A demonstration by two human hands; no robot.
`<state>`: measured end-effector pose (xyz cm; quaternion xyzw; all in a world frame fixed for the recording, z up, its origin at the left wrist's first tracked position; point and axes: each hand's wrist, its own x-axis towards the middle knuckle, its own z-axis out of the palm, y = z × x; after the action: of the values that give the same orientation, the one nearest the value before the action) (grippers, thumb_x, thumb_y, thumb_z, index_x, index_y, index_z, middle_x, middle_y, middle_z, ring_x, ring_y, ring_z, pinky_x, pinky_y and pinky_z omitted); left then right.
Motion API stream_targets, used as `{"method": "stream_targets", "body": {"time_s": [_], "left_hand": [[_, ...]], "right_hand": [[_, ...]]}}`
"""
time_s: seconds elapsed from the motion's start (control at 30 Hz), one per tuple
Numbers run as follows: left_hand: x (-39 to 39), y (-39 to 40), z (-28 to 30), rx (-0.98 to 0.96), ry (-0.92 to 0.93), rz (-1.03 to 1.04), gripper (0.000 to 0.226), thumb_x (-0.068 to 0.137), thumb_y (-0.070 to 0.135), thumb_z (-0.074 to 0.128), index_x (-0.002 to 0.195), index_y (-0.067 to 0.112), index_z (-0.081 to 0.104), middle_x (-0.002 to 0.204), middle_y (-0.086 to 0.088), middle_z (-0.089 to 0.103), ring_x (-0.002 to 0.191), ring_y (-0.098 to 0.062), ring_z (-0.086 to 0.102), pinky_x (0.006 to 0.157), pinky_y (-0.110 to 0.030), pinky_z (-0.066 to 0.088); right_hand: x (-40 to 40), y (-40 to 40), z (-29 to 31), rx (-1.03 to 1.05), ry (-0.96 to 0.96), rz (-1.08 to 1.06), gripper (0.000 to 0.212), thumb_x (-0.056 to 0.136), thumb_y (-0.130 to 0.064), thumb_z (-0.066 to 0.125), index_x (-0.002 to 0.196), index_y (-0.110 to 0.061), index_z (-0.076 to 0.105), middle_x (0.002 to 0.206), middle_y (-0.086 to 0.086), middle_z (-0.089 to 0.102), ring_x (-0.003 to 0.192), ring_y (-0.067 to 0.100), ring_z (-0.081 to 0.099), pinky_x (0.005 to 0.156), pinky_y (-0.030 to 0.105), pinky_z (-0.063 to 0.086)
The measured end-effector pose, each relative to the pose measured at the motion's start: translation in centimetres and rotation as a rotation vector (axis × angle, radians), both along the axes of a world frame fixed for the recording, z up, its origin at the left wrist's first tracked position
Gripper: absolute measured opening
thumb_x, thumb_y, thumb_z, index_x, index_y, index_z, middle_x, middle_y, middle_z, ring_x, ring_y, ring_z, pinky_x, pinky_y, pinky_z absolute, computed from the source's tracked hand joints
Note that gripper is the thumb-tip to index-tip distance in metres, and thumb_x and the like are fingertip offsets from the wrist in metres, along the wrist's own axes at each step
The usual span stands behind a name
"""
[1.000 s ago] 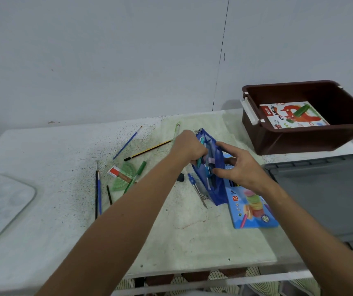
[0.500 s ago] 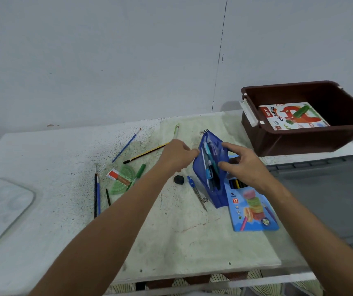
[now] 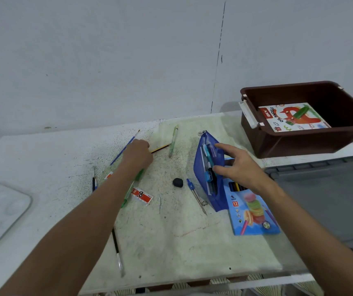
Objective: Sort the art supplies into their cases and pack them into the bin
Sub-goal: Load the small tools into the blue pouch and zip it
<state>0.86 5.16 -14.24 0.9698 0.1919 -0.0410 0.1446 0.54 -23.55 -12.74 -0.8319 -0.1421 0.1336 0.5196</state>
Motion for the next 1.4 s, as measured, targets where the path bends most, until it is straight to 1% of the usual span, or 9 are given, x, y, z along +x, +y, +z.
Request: {"method": "stream_targets", "body": {"time_s": [0.17,0.33,0.43,0.57,0.73,0.9,1.1,1.3,1.4], "left_hand": [[0.3,1.5,-0.9,-0.092,-0.034,0.030,0.013,0.089,0.017,0.064,0.098,0.015,0.071,0.099,-0.005,0.069,0.093,-0.026,0.064,0.094,-0.044,0.050],[1.3,1.6,-0.6,-0.040,-0.123,0.095,0.014,0.088,0.003,0.053,0.095,0.007,0.064,0.094,-0.010,0.066,0.077,-0.023,0.062,0.079,-0.039,0.056],[2.5,0.4,0.1,-0.133,-0.186,0.082,0.018,0.092,0.011,0.057,0.107,0.005,0.063,0.108,-0.010,0.064,0.083,-0.020,0.058,0.073,-0.028,0.048],[3.5,-2.5,0.7,-0.396,-0.206,0.143,0.035,0.088,0.021,0.068,0.116,0.000,0.063,0.115,-0.014,0.064,0.103,-0.025,0.062,0.084,-0.028,0.047],[3.8,-5.1,-0.3,-0.442,-0.141,0.138,0.026,0.088,0.026,0.069,0.093,0.001,0.070,0.083,-0.008,0.066,0.072,-0.018,0.060,0.061,-0.026,0.046],[3.0,-5.5,-0.3,-0.324,-0.119,0.136,0.015,0.083,0.010,0.063,0.072,0.004,0.055,0.068,-0.006,0.055,0.054,-0.015,0.050,0.041,-0.023,0.037],[0.5,-6.1,4.9,-0.632,-0.140,0.085,0.014,0.082,0.018,0.074,0.076,0.005,0.073,0.068,-0.009,0.071,0.059,-0.017,0.065,0.064,-0.032,0.060],[-3.9,-8.5,10.6,-0.853,0.136,-0.097,0.019,0.079,0.013,0.077,0.086,-0.004,0.073,0.071,-0.015,0.070,0.058,-0.019,0.064,0.062,-0.028,0.059],[-4.2,-10.0,10.1,-0.883,0.267,-0.084,0.017,0.081,0.007,0.074,0.085,-0.009,0.069,0.067,-0.014,0.067,0.057,-0.020,0.062,0.061,-0.028,0.058]], "right_hand": [[0.1,0.1,0.0,0.010,-0.014,0.016,0.064,0.077,-0.012,0.075,0.135,-0.023,0.050,0.129,-0.003,0.056,0.095,0.009,0.067,0.085,0.033,0.056],[0.2,0.1,0.1,0.020,-0.017,0.010,0.064,0.076,-0.012,0.076,0.134,-0.024,0.051,0.128,-0.003,0.057,0.094,0.009,0.067,0.085,0.034,0.056],[0.0,0.3,0.4,0.041,-0.007,0.004,0.065,0.076,-0.010,0.076,0.135,-0.022,0.050,0.128,-0.005,0.057,0.095,0.010,0.067,0.084,0.033,0.057],[-0.3,0.7,0.6,0.049,-0.009,0.004,0.068,0.077,-0.008,0.076,0.137,-0.018,0.047,0.124,-0.008,0.056,0.096,0.009,0.066,0.080,0.025,0.056],[-0.3,0.6,0.6,0.044,-0.004,0.004,0.070,0.076,-0.009,0.077,0.138,-0.018,0.047,0.124,-0.009,0.057,0.097,0.011,0.066,0.083,0.029,0.056],[-0.5,0.4,1.0,0.026,-0.005,0.015,0.067,0.076,-0.011,0.077,0.136,-0.021,0.048,0.111,-0.025,0.055,0.097,0.007,0.064,0.085,0.027,0.054],[-0.3,0.0,1.0,-0.012,-0.013,0.016,0.072,0.075,-0.016,0.079,0.139,-0.020,0.045,0.119,-0.016,0.057,0.097,0.002,0.064,0.086,0.026,0.053],[-0.1,-0.6,1.0,-0.071,-0.013,0.007,0.091,0.063,-0.033,0.083,0.143,-0.018,0.041,0.133,-0.009,0.056,0.108,0.006,0.062,0.099,0.039,0.049],[-0.4,-0.6,1.2,-0.090,-0.014,0.029,0.091,0.066,-0.023,0.083,0.145,-0.015,0.037,0.125,-0.009,0.061,0.104,0.003,0.063,0.097,0.034,0.049]]}}
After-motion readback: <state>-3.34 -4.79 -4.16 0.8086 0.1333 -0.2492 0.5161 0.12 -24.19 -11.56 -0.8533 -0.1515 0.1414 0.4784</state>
